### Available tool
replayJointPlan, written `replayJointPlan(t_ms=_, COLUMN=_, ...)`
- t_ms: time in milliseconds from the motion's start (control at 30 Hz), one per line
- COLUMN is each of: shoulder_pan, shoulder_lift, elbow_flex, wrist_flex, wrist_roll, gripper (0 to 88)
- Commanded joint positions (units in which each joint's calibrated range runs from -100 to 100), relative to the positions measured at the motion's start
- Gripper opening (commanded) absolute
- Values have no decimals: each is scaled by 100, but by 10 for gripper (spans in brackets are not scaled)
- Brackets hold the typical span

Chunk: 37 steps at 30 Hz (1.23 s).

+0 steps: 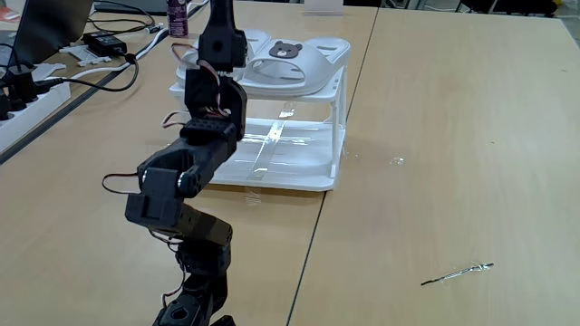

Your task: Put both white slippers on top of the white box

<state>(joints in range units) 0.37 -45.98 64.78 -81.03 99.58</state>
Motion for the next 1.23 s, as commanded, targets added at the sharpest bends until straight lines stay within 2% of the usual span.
replayJointPlan(t_ms=0, shoulder_pan=851, shoulder_lift=-598, elbow_flex=1564, wrist_flex=-1888, wrist_roll=42, gripper=7)
replayJointPlan(t_ms=100, shoulder_pan=785, shoulder_lift=-2003, elbow_flex=3432, wrist_flex=-1862, wrist_roll=42, gripper=7)
replayJointPlan(t_ms=367, shoulder_pan=-46, shoulder_lift=-4443, elbow_flex=3522, wrist_flex=-1854, wrist_roll=42, gripper=7)
replayJointPlan(t_ms=467, shoulder_pan=-103, shoulder_lift=-5200, elbow_flex=3504, wrist_flex=-1837, wrist_roll=42, gripper=7)
replayJointPlan(t_ms=633, shoulder_pan=-416, shoulder_lift=-5310, elbow_flex=3495, wrist_flex=-1854, wrist_roll=42, gripper=7)
replayJointPlan(t_ms=1200, shoulder_pan=-424, shoulder_lift=-5301, elbow_flex=3495, wrist_flex=-1854, wrist_roll=42, gripper=7)
